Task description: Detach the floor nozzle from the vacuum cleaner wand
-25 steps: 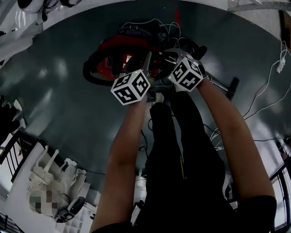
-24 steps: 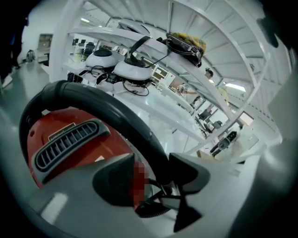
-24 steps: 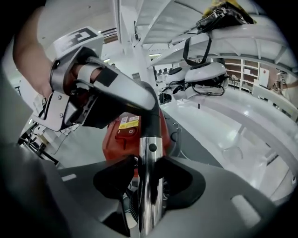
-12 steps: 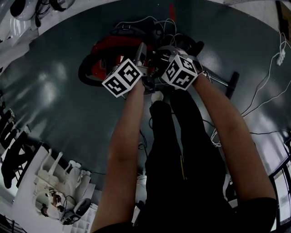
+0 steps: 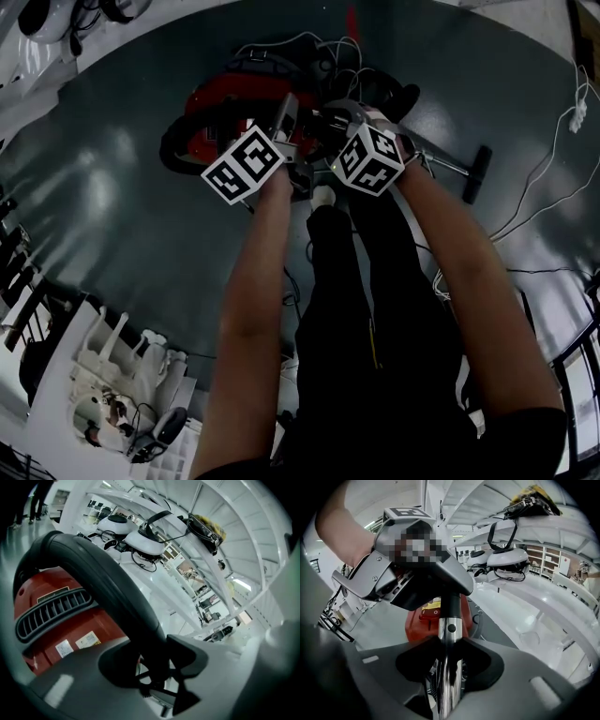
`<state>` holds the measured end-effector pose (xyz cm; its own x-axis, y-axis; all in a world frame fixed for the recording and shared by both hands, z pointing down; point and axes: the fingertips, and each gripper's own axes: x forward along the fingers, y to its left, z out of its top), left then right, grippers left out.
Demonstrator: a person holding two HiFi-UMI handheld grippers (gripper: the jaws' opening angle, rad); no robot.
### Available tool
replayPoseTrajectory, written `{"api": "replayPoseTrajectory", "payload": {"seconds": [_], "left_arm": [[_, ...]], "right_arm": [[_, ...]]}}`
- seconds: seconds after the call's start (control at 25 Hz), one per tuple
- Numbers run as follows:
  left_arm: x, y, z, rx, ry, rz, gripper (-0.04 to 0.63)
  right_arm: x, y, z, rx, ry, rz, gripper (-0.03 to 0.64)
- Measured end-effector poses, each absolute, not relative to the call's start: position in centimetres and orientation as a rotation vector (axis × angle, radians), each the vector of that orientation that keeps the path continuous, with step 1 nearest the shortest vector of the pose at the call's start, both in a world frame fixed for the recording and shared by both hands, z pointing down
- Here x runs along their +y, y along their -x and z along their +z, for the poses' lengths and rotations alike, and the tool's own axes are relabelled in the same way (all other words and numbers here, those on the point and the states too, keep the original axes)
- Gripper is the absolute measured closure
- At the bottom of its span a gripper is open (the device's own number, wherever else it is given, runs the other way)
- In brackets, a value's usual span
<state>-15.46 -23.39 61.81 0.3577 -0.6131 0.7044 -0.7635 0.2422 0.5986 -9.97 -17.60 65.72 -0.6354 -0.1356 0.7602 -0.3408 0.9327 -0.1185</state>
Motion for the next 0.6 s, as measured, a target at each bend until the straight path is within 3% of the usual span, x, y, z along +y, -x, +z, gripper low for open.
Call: {"api": "replayPoseTrajectory", "payload": {"seconds": [0.6], "left_arm": [[-23.45,15.46,61.69,-1.256,-1.435,0.224,0.414]], "right_arm": [[-17.44,9.33,65.25,-2.250,-0.289,0.389,0.466]]}}
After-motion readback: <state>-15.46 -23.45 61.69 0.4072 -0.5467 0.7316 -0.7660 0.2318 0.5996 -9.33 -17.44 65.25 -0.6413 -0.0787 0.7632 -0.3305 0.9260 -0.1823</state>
